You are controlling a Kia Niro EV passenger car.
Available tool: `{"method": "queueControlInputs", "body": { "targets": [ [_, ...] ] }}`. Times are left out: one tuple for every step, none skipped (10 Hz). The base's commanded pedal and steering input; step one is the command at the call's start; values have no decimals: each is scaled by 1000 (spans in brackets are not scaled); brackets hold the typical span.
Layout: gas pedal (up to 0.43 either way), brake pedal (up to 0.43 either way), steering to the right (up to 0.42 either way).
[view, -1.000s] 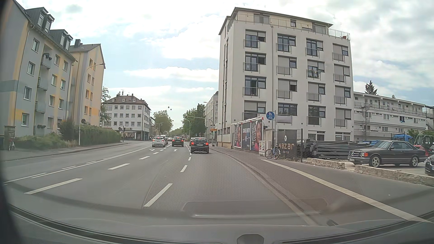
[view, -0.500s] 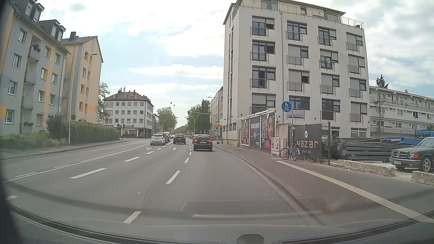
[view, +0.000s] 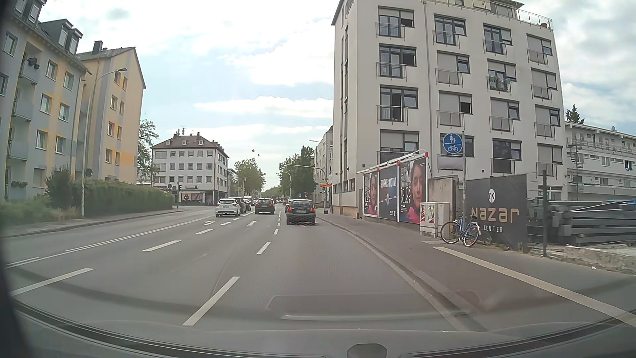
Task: Follow the waypoints while adhering to traffic rules and regulations
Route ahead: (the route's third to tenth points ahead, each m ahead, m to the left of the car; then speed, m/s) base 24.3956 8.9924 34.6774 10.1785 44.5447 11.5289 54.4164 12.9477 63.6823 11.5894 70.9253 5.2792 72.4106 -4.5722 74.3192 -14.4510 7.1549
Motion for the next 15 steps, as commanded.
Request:
{"method": "queueControlInputs", "body": {
  "targets": [
    [0, 110, -21],
    [0, 110, -21],
    [0, 110, -21],
    [0, 98, -21],
    [0, 98, -21],
    [0, 85, -21],
    [0, 37, -21],
    [0, 30, -21],
    [0, 30, -21],
    [0, 30, -21],
    [0, 30, -22],
    [0, 37, -22],
    [0, 30, -23],
    [0, 37, -23],
    [0, 30, -23]
  ]
}}
